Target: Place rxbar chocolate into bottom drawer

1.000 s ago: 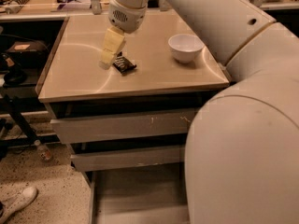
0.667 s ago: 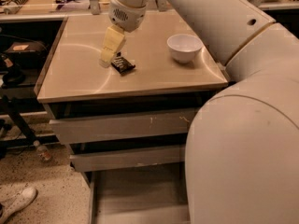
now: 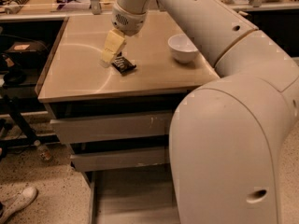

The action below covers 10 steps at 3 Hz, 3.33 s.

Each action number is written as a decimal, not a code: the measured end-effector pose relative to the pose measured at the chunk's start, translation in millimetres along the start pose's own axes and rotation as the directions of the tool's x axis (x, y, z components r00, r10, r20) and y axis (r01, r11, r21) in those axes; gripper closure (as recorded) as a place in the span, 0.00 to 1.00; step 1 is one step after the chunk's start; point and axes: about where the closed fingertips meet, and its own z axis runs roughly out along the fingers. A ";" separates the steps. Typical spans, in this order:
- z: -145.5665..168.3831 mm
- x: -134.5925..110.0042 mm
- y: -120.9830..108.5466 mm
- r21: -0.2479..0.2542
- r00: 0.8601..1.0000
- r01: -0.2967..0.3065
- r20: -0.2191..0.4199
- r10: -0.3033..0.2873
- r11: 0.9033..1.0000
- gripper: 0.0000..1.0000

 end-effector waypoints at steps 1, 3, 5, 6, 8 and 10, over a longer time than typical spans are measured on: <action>7.4 -4.2 -11.8 -0.004 1.000 -0.027 0.000 0.027 1.000 0.00; 31.4 -13.5 -26.6 -0.013 0.996 -0.084 -0.032 0.083 0.996 0.00; 68.8 -9.2 -39.0 -0.041 0.990 -0.125 -0.064 0.122 0.991 0.00; 86.0 -1.7 -43.2 -0.057 0.987 -0.142 -0.083 0.137 0.988 0.00; 95.7 7.6 -49.5 -0.059 0.984 -0.157 -0.099 0.151 0.986 0.18; 95.7 7.6 -49.5 -0.059 0.984 -0.157 -0.099 0.151 0.986 0.64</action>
Offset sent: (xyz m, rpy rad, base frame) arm 0.0364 0.0039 -0.0173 -0.0434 0.0824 -0.0831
